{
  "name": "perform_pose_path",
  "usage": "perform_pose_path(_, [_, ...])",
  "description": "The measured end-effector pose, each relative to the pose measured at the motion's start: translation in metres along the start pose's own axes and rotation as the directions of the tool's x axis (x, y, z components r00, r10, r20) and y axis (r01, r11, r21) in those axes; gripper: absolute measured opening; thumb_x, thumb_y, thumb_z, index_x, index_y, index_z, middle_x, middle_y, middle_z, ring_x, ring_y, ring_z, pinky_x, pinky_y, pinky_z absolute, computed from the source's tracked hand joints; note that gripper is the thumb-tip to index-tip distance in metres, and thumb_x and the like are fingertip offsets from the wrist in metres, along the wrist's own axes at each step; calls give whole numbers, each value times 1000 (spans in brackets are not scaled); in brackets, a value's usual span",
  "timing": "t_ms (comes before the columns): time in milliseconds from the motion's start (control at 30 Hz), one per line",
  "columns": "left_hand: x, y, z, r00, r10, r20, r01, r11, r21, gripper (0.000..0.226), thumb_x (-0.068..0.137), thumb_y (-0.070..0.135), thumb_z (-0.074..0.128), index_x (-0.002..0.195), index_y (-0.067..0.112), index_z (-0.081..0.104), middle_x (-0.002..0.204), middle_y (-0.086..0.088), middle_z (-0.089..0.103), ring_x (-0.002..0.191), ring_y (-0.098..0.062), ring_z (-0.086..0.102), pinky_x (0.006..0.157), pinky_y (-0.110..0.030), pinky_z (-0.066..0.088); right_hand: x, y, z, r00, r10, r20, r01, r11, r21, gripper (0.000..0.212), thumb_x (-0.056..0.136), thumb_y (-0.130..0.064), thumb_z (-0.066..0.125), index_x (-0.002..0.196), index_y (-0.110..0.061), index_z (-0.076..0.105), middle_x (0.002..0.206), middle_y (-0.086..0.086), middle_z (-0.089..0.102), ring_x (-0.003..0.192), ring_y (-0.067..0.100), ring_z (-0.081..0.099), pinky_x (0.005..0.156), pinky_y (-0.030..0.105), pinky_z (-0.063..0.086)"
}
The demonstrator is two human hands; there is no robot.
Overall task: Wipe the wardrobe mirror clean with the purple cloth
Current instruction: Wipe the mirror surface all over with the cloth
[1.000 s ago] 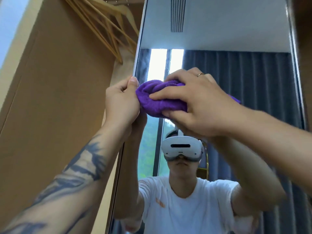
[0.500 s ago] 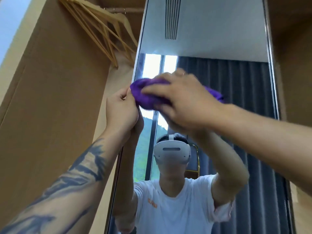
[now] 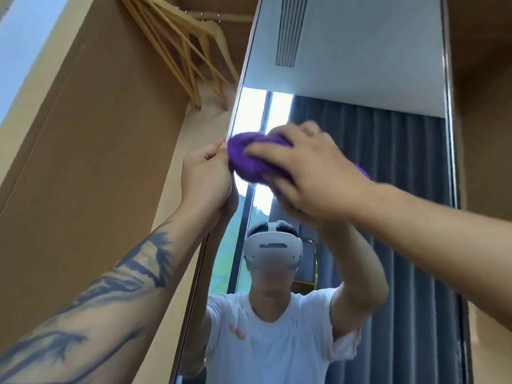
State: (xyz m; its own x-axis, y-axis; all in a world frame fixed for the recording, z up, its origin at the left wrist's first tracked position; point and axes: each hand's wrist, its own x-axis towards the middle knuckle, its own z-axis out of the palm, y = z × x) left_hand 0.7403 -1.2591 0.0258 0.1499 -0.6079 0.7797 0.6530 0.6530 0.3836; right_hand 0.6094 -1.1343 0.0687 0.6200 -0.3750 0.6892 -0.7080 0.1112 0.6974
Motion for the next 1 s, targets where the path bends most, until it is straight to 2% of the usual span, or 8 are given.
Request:
perform_pose_path(167, [-3, -2, -2, 999, 29, -17, -29, 999, 39, 44, 104, 15, 62, 68, 35, 75, 53, 24, 57, 47, 11, 51, 54, 0, 41, -31, 38, -24, 974, -172, 147, 188, 977, -98, 47, 102, -56, 38, 146, -47, 49, 148, -2, 51, 114, 29, 49, 92, 43, 38])
perform_pose_path(267, [-7, 2, 2, 997, 60, -55, -58, 997, 45, 25, 105, 14, 61, 95, 33, 73, 52, 31, 59, 52, 18, 56, 54, 2, 41, -15, 84, -40, 993, 115, -9, -115, 988, -107, 50, 95, -55, 48, 145, -48, 53, 148, -1, 54, 120, 35, 50, 100, 45, 38])
perform_pose_path(367, [-8, 5, 2, 989, 117, -88, -106, 987, 121, 19, 104, 18, 63, 115, 26, 76, 76, 35, 66, 72, 28, 59, 70, 6, 40, -29, 90, -37, 943, 330, -53, -332, 942, -54, 52, 95, -46, 59, 146, -50, 50, 152, -5, 49, 127, 34, 48, 107, 49, 38])
perform_pose_path(500, [-15, 10, 2, 989, 126, -72, -112, 979, 171, 24, 100, 25, 65, 97, 45, 77, 78, 32, 67, 77, 21, 62, 77, 0, 43, -88, 46, -29, 994, 75, 85, -71, 996, -48, 53, 96, -50, 56, 147, -52, 44, 153, -9, 45, 125, 23, 43, 96, 40, 31])
perform_pose_path(600, [-17, 11, 2, 986, 164, -36, -151, 960, 234, 25, 98, 28, 67, 121, 35, 75, 88, 28, 74, 88, 13, 69, 82, -7, 47, -94, 58, -40, 983, -50, 178, 74, 989, -130, 49, 100, -52, 50, 149, -50, 43, 153, -5, 46, 122, 23, 43, 93, 36, 26])
perform_pose_path(833, [-22, 18, -5, 987, 130, 94, -149, 963, 223, 57, 90, 14, 81, 142, 29, 62, 98, 13, 79, 82, 4, 75, 67, -5, 52, -67, 79, -48, 938, 348, 0, -346, 932, -105, 52, 98, -44, 57, 150, -46, 47, 153, 2, 48, 124, 36, 46, 106, 54, 41])
perform_pose_path(900, [-20, 15, -8, 984, 117, 137, -143, 968, 204, 62, 90, 8, 81, 145, 28, 59, 94, 20, 79, 83, 4, 76, 67, -4, 52, -87, 54, -47, 978, 194, 82, -185, 977, -110, 55, 96, -45, 54, 150, -43, 47, 153, 4, 47, 122, 34, 47, 104, 50, 42])
perform_pose_path(1000, [-19, 10, -13, 970, 136, 201, -186, 949, 256, 69, 91, 15, 81, 152, 32, 53, 120, 19, 74, 102, 0, 74, 80, -5, 52, -113, 41, -50, 965, -78, 249, 111, 987, -120, 51, 102, -50, 43, 152, -44, 41, 155, 1, 45, 124, 28, 48, 97, 44, 41])
